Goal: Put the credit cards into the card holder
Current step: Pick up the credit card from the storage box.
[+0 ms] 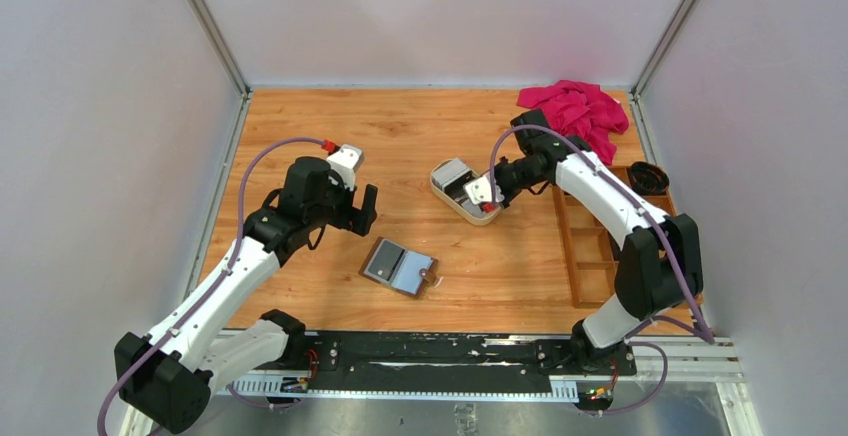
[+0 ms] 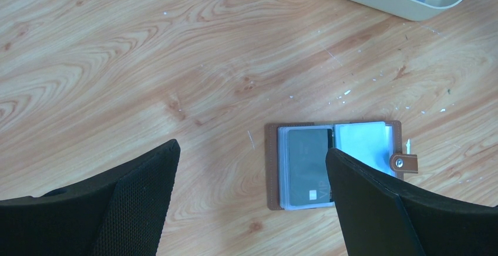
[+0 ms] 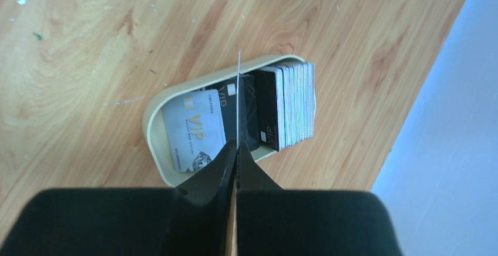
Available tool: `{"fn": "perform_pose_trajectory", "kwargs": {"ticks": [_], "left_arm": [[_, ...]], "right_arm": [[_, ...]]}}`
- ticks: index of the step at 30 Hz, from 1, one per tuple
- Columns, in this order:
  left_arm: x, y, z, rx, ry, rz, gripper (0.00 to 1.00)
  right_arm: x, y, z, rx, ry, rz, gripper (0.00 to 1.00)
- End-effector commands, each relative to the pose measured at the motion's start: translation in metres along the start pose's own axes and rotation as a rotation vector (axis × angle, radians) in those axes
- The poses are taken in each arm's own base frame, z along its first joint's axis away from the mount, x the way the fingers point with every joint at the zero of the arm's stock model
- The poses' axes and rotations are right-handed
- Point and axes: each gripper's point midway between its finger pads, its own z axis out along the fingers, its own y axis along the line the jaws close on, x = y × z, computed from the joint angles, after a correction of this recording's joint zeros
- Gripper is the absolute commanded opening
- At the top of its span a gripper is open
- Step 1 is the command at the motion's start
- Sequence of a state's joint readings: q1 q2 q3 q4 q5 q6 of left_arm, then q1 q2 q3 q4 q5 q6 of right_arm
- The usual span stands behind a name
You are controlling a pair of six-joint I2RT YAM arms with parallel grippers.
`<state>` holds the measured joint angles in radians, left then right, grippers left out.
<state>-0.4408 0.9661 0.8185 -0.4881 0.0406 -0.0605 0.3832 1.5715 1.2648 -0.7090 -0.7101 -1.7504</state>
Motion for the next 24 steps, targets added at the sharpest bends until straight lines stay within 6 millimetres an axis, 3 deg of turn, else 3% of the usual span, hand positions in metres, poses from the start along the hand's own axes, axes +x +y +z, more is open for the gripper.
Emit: {"fn": "perform_pose_trajectory", "kwargs": {"ticks": [1, 16, 24], "left_arm": [[0.004, 0.0, 0.002, 0.009, 0.008, 0.008, 1.0], [-0.008, -0.017, -0.006, 0.109, -0.052, 0.038, 1.0], [-0.018, -0.048, -0.018, 0.294, -0.137, 0.08, 1.0]], "right_arm": [[-0.035, 0.018, -0.01, -0.035, -0.152, -0.064, 0.0], [-0.104, 0.053, -0.037, -0.04, -0.376, -0.258, 0.0], [-0.162, 0.075, -0.066, 0.007, -0.574, -0.309, 0.0]]}}
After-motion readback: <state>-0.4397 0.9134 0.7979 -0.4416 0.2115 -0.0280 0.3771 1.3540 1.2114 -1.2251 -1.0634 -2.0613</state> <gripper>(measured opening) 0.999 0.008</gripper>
